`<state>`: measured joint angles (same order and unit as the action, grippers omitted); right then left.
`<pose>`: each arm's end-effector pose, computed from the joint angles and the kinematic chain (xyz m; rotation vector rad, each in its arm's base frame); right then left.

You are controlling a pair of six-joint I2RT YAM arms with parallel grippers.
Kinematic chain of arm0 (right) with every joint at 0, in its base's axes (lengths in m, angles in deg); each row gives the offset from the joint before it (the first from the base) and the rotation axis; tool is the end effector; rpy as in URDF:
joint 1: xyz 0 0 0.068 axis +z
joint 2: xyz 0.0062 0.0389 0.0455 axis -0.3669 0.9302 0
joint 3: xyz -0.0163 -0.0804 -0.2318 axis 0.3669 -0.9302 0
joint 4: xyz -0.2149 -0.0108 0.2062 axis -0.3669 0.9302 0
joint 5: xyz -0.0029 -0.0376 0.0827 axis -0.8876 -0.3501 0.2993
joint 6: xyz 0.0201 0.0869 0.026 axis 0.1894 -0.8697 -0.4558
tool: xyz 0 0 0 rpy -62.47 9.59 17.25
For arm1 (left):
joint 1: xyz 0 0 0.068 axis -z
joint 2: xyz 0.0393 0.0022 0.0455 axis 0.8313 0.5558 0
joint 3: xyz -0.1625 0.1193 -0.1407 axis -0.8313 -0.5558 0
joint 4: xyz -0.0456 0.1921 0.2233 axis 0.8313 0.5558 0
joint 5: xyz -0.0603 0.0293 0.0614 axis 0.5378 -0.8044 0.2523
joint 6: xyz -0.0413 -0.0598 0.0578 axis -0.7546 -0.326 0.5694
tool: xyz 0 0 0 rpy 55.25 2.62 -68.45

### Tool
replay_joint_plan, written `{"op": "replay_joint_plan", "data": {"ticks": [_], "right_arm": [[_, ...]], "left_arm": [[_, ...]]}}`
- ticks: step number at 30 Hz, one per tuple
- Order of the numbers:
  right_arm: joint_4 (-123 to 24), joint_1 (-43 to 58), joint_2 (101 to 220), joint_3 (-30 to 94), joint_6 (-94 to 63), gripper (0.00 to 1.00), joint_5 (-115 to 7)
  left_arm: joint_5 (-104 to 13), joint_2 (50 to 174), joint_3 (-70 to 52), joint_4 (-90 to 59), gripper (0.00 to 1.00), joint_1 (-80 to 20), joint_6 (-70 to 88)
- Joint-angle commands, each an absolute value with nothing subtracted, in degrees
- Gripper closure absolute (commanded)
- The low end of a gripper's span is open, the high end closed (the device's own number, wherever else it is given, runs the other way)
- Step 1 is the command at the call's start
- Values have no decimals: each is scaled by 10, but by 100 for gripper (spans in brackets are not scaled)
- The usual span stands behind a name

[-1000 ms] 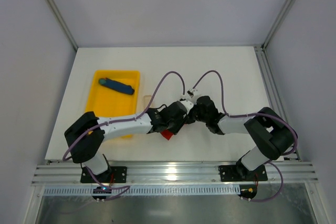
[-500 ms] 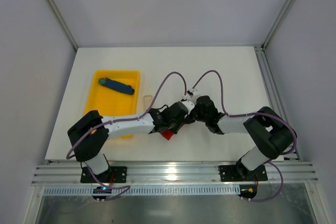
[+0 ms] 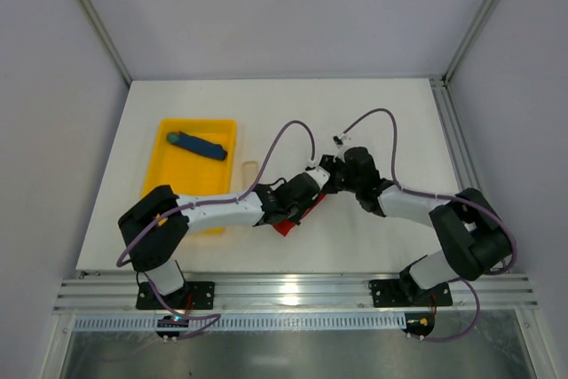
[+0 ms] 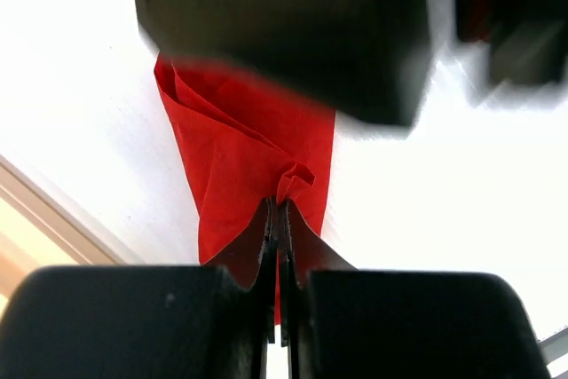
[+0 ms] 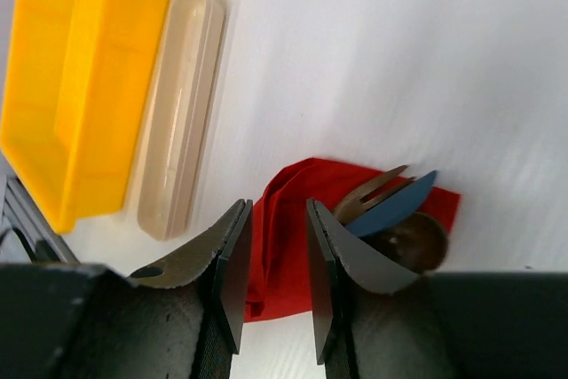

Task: Place the utensils on the paper napkin and roll it up
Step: Roll the napkin at the center of the board.

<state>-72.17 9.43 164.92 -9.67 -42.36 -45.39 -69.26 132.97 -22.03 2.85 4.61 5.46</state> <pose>0.2961 0.2046 0.0861 -0.1319 2.2171 0.9484 0.2147 -0.3393 0.1000 0.8475 2.3201 -0.2468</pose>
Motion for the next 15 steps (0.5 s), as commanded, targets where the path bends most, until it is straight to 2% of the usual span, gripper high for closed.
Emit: {"op": "replay_joint_plan", "data": {"ticks": [1, 6, 15], "right_arm": [[-659, 67, 1576, -73, -468, 63, -475], [-602, 69, 1513, -135, -537, 63, -505], [-610, 160, 1452, -236, -637, 62, -643]], "left_arm": [[-712, 1329, -207, 1, 100, 47, 41], [-704, 1326, -204, -3, 100, 47, 29], [-684, 1302, -218, -13, 100, 47, 10]]}}
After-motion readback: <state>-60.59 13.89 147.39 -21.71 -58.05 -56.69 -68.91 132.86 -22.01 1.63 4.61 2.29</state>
